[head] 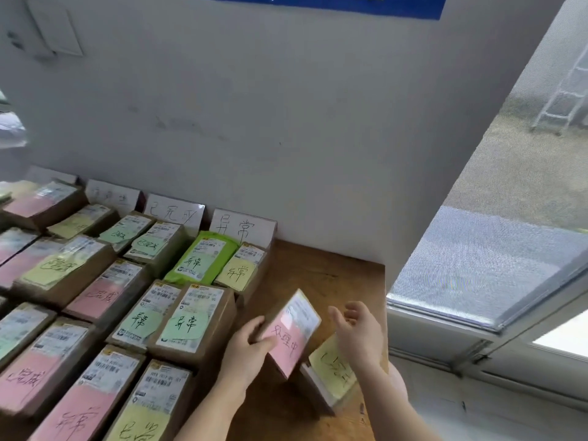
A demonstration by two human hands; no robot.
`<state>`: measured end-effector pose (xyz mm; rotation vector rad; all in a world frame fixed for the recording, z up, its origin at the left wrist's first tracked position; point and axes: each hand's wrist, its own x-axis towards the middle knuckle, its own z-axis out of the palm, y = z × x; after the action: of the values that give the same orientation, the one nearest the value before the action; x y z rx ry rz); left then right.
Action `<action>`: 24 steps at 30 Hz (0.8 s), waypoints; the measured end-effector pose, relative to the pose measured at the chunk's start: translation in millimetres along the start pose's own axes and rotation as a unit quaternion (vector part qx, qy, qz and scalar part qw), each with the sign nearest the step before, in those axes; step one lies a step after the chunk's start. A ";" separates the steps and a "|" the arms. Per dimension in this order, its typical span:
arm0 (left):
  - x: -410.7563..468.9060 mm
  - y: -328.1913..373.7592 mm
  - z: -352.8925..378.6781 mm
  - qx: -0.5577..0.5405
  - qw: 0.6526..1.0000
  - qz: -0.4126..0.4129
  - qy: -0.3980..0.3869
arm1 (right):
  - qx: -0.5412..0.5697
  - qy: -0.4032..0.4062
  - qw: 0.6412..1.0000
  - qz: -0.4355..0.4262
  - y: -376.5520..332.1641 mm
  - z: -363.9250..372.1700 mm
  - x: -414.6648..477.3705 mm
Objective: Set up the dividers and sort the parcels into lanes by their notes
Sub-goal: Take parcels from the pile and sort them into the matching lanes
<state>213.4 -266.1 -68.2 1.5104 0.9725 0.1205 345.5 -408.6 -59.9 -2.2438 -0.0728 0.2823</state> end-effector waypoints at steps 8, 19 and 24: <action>3.7 -5.9 19.9 0.038 0.999 -0.003 -0.004 | 0.036 0.101 0.986 0.131 56.5 10.1 -23.7; -4.9 -2.0 21.1 -0.124 0.992 -0.020 0.031 | 0.429 -0.157 0.863 0.216 43.5 7.3 -37.2; -11.8 14.9 -5.1 -0.186 0.980 0.034 0.052 | 0.402 -0.223 0.885 0.075 16.7 -8.4 -48.8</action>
<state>210.2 -267.5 -48.8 1.1996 0.9224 0.4130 299.2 -432.8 -58.9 -1.3252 -0.0168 0.7596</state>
